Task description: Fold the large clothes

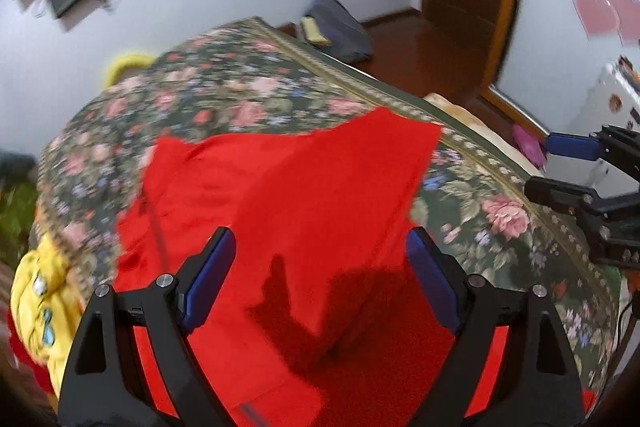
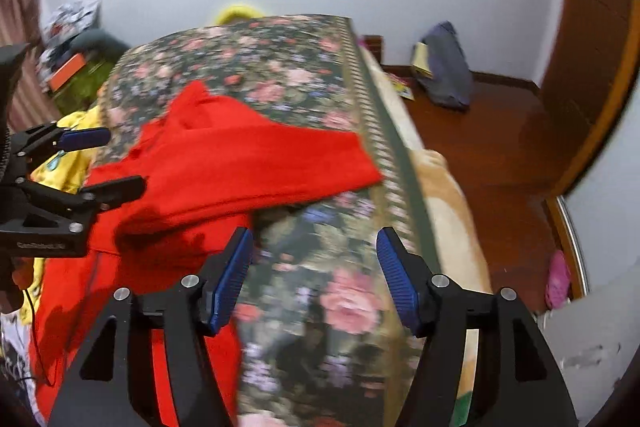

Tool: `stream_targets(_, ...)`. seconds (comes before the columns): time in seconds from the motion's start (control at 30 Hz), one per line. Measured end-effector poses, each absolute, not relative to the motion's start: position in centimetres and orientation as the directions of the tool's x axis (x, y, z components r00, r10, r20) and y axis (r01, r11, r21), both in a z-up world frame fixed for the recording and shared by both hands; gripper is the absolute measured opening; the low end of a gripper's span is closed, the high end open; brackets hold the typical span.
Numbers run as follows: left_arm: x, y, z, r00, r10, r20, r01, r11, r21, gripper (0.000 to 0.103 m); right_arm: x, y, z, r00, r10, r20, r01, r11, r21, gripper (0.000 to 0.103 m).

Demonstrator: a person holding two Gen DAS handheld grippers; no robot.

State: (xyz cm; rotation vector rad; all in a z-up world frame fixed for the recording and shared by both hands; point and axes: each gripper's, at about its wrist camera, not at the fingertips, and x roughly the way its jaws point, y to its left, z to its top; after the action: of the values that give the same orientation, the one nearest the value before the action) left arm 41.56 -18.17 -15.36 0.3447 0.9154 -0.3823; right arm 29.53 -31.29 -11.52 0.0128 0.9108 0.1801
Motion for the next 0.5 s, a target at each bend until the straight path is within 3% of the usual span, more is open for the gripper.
stream_targets(0.17, 44.5, -23.4, -19.0, 0.480, -0.164, -0.862, 0.518, 0.846, 0.128, 0.087, 29.7, -33.8, -13.3, 0.573, 0.151, -0.806, -0.097, 0.988, 0.116, 0.060)
stream_targets(0.27, 46.0, -25.7, -21.4, 0.441, -0.138, -0.887, 0.549, 0.823, 0.145, 0.079, 29.7, -34.6, -13.9, 0.560, 0.158, -0.813, -0.080, 0.987, 0.137, 0.060)
stream_targets(0.37, 46.9, -27.2, -23.4, 0.446, -0.088, -0.891, 0.564, 0.801, 0.203, 0.063, 29.6, -35.3, -14.4, 0.550, 0.170, -0.818, -0.072, 0.985, 0.156, 0.061)
stream_targets(0.5, 47.5, -27.1, -23.7, 0.510, -0.052, -0.858, 0.529, 0.806, 0.266, 0.014, 29.5, -34.9, -14.6, 0.541, 0.172, -0.824, -0.092, 0.985, 0.145, 0.061)
